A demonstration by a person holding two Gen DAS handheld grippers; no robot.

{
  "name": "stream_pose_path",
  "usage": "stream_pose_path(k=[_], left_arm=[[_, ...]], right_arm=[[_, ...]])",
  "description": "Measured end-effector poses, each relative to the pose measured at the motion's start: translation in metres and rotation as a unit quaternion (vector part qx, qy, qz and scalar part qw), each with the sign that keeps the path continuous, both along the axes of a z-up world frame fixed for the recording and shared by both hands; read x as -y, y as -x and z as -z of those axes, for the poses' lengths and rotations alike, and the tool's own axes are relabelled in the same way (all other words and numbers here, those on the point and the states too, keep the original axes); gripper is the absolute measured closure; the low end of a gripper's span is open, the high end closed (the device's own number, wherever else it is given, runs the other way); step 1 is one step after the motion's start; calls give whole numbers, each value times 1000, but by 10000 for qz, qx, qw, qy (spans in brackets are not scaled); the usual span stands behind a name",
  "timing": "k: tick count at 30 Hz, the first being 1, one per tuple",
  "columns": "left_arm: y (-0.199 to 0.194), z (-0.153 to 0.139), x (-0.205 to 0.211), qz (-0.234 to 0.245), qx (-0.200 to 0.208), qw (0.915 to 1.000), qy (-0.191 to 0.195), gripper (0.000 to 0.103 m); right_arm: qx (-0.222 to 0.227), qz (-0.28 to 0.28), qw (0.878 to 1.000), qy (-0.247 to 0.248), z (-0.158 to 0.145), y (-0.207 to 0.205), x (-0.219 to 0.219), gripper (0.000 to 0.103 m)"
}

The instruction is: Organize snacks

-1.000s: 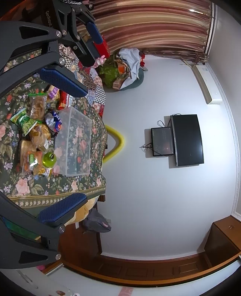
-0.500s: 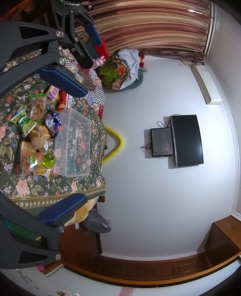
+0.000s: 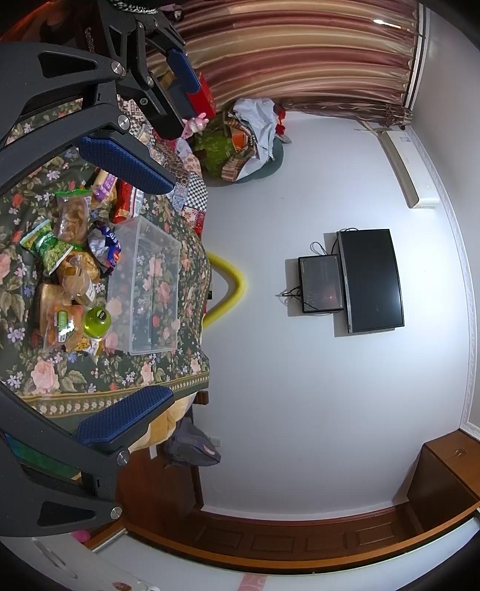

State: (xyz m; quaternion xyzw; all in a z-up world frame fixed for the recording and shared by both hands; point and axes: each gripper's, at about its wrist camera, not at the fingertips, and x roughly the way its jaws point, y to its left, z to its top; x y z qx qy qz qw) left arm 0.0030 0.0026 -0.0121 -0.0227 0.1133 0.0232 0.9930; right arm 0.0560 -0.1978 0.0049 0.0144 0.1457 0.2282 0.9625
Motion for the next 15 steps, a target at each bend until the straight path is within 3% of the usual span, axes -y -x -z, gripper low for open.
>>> stream_pose_path(k=[15], left_arm=[[0, 1, 0, 78, -10, 10000, 0, 0]], right_arm=[[-27, -26, 10000, -46, 2, 1, 1, 0]])
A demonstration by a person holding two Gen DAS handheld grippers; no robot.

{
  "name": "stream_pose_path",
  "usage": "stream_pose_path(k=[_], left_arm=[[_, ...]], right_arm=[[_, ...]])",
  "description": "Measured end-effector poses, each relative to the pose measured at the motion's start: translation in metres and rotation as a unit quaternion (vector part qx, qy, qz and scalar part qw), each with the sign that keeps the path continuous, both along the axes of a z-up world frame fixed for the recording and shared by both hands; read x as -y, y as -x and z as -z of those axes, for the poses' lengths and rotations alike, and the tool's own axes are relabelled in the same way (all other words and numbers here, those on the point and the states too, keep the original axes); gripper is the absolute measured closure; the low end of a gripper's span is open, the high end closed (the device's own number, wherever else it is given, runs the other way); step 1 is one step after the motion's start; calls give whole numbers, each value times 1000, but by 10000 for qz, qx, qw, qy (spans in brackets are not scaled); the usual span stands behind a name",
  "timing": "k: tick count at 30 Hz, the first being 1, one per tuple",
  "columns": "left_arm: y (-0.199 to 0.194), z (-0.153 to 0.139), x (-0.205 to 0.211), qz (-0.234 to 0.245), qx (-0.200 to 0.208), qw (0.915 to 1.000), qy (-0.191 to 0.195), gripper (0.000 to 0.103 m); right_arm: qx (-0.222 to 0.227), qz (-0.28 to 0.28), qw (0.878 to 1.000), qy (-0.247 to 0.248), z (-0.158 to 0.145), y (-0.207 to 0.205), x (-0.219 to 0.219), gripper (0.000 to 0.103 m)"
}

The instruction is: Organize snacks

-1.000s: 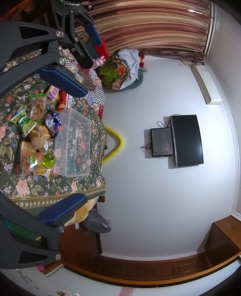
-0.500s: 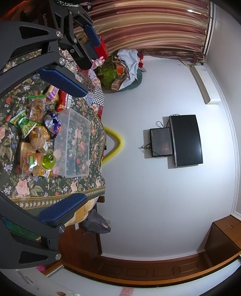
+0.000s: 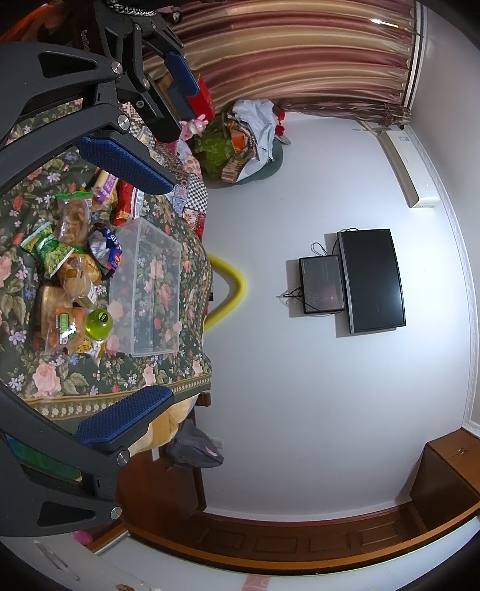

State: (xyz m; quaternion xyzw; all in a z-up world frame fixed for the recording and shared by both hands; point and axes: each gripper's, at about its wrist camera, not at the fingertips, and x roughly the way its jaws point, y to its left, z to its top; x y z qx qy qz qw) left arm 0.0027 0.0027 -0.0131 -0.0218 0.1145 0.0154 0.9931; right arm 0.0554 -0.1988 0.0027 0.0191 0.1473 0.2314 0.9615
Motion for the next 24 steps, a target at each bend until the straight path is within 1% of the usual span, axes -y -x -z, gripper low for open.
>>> stream_pose_path(k=[8, 14, 17, 19, 22, 24], left_arm=[[-1, 3, 0, 8, -23, 10000, -44, 0], [-9, 12, -7, -9, -176, 9998, 24, 0], [-15, 20, -14, -29, -317, 9995, 72, 5], [-20, 27, -19, -84, -451, 9989, 63, 9], [-31, 40, -30, -151, -713, 9973, 43, 15], [-36, 49, -37, -200, -876, 9960, 6, 16]], right_arm=[[-83, -34, 10000, -9, 3, -2, -1, 0], [-207, -54, 9998, 47, 13, -10, -2, 0], [-315, -58, 9994, 125, 22, -14, -2, 1], [-430, -67, 9989, 190, 29, -19, -2, 7], [-631, -77, 9975, 302, 41, -27, 0, 9], [-776, -63, 9961, 409, 51, -33, 2, 11]])
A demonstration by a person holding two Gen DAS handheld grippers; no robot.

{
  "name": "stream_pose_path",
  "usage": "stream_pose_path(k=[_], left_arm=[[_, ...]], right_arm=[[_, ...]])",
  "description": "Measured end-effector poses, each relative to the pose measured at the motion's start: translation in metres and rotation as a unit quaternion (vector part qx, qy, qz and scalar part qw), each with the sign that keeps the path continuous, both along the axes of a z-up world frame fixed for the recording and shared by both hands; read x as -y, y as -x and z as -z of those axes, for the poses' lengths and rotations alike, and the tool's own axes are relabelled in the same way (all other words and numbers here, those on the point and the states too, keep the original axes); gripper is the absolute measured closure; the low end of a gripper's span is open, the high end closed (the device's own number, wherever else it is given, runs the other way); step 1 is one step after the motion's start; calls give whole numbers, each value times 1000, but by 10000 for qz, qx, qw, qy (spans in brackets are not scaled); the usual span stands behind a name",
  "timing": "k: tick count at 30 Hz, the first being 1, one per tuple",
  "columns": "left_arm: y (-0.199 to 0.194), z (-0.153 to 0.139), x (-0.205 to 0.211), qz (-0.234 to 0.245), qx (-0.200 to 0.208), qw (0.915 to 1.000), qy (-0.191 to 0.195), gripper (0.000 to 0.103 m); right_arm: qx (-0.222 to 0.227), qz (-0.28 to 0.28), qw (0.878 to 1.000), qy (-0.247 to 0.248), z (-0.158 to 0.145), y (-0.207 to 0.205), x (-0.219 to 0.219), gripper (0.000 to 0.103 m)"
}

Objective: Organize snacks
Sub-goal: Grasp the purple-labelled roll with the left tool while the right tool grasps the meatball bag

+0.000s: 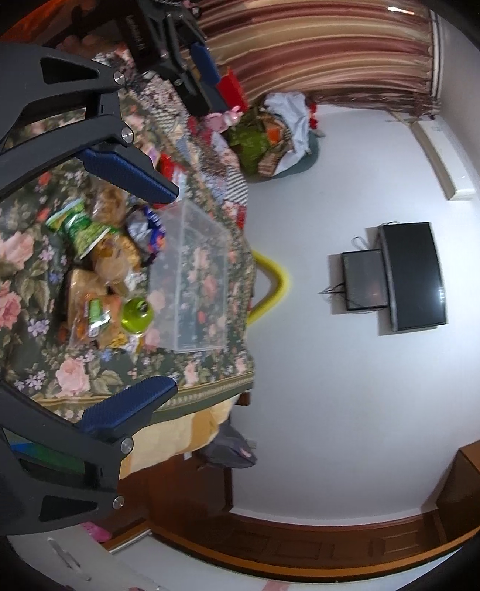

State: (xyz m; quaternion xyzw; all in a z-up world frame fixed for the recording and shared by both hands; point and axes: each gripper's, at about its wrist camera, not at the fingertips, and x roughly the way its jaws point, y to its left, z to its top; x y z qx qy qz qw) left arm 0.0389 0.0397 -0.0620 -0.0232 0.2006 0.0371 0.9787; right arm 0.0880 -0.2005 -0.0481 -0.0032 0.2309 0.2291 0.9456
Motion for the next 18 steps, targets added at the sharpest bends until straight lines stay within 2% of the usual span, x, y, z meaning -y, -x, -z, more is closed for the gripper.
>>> stream_pose_path(k=[8, 18], left_arm=[[-30, 48, -37, -206, -802, 9966, 37, 17], [-77, 107, -72, -404, -1603, 9858, 281, 17]], right_arm=[[-703, -2, 9971, 301, 36, -24, 6, 19], [-1459, 17, 9884, 417, 75, -56, 10, 22]])
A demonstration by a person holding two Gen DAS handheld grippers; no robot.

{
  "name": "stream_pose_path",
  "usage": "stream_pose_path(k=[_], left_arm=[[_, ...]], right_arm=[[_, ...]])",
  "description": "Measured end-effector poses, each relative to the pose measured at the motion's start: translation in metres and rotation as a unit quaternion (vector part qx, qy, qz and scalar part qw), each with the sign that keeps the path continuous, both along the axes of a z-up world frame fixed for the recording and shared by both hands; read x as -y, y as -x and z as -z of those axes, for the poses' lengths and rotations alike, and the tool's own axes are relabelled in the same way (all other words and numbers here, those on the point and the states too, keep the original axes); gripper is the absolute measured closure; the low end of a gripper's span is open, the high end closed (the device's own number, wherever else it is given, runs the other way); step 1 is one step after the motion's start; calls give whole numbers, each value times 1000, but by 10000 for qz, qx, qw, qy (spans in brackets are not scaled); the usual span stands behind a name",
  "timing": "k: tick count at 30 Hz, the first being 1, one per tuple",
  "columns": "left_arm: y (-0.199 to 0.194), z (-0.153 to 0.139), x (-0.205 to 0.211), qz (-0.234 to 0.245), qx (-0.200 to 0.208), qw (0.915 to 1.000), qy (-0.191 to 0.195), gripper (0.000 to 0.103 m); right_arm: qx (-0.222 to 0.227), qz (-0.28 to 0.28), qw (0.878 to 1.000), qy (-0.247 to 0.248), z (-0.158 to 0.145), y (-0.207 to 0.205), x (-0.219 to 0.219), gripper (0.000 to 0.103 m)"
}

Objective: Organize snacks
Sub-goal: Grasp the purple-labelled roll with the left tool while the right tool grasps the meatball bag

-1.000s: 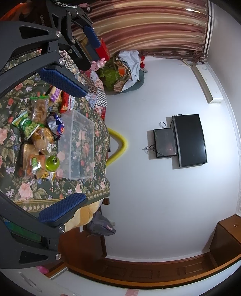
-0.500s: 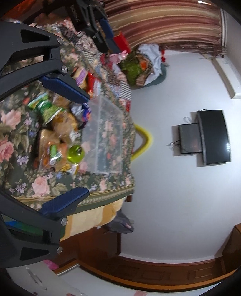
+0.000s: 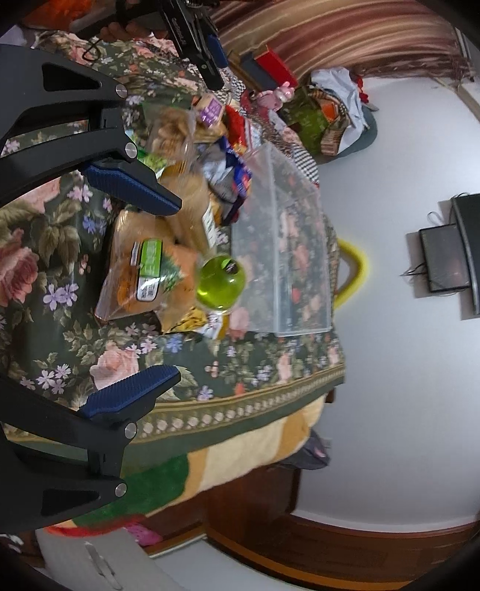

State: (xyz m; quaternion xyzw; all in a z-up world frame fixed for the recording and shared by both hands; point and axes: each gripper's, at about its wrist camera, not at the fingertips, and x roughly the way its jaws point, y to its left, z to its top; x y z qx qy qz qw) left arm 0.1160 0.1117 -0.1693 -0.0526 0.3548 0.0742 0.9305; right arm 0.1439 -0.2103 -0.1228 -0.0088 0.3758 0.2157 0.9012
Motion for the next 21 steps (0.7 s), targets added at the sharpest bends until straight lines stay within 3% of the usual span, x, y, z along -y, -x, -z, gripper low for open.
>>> stream_pose_path(k=[7, 12, 15, 19, 21], left_arm=[[-30, 15, -25, -357, -210, 9990, 172, 17], [-52, 32, -33, -651, -494, 9967, 7, 17], [-52, 42, -36, -714, -566, 9958, 127, 17], [-39, 48, -30, -675, -616, 9957, -119, 17], [-31, 52, -31, -580, -683, 9960, -2, 17]], right_arm=[[-249, -129, 9996, -21, 13, -10, -2, 22], [-319, -174, 9993, 35, 18, -13, -10, 22], [-410, -137, 9991, 31, 21, -15, -8, 22], [-514, -102, 9986, -64, 22, -16, -2, 20], [-554, -100, 9984, -97, 24, -15, -1, 19]])
